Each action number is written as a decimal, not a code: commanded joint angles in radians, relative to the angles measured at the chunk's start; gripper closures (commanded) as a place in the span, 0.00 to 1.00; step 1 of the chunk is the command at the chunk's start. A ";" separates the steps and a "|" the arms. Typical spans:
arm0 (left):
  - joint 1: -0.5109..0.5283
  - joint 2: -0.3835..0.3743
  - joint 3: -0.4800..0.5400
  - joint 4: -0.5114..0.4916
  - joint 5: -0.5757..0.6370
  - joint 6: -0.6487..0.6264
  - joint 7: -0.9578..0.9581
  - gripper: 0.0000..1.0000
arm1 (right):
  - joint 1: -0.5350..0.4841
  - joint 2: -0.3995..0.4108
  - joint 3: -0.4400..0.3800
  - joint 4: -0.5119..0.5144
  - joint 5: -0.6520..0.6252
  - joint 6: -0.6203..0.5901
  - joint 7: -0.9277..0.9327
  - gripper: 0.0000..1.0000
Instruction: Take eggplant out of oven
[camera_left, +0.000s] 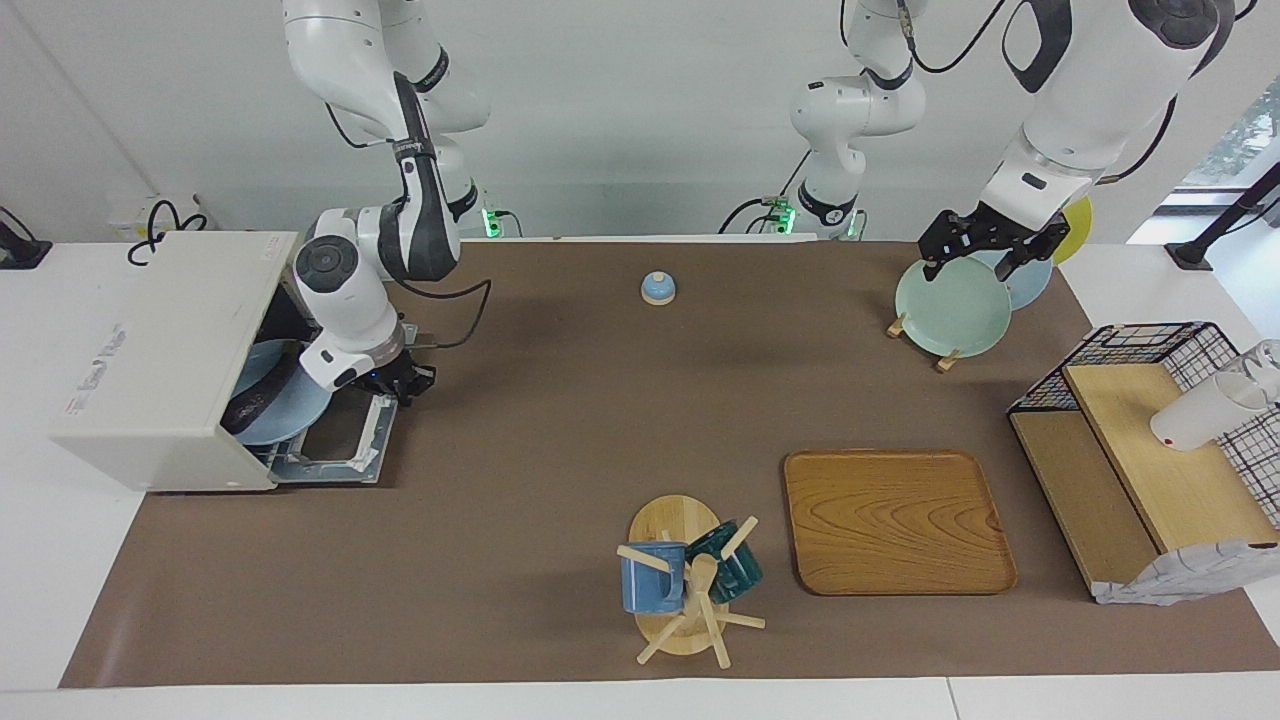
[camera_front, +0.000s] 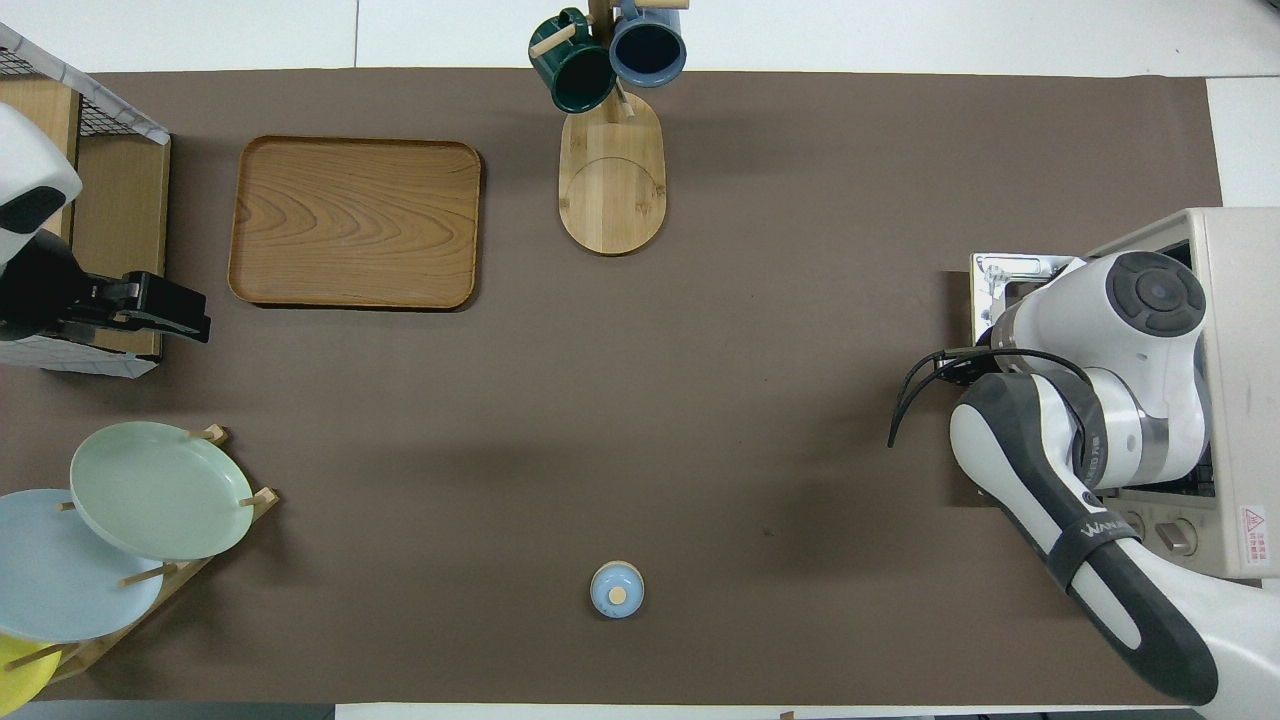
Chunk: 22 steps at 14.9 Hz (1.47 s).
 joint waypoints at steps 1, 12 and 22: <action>0.004 -0.021 0.004 -0.023 -0.010 0.010 -0.004 0.00 | 0.005 0.005 -0.026 0.021 0.000 0.031 0.010 1.00; 0.004 -0.021 0.004 -0.023 -0.010 0.010 -0.004 0.00 | 0.062 -0.067 -0.037 0.182 0.001 -0.288 0.126 0.44; 0.004 -0.021 0.004 -0.023 -0.010 0.010 -0.004 0.00 | -0.090 -0.123 -0.032 0.083 -0.082 -0.201 0.009 0.44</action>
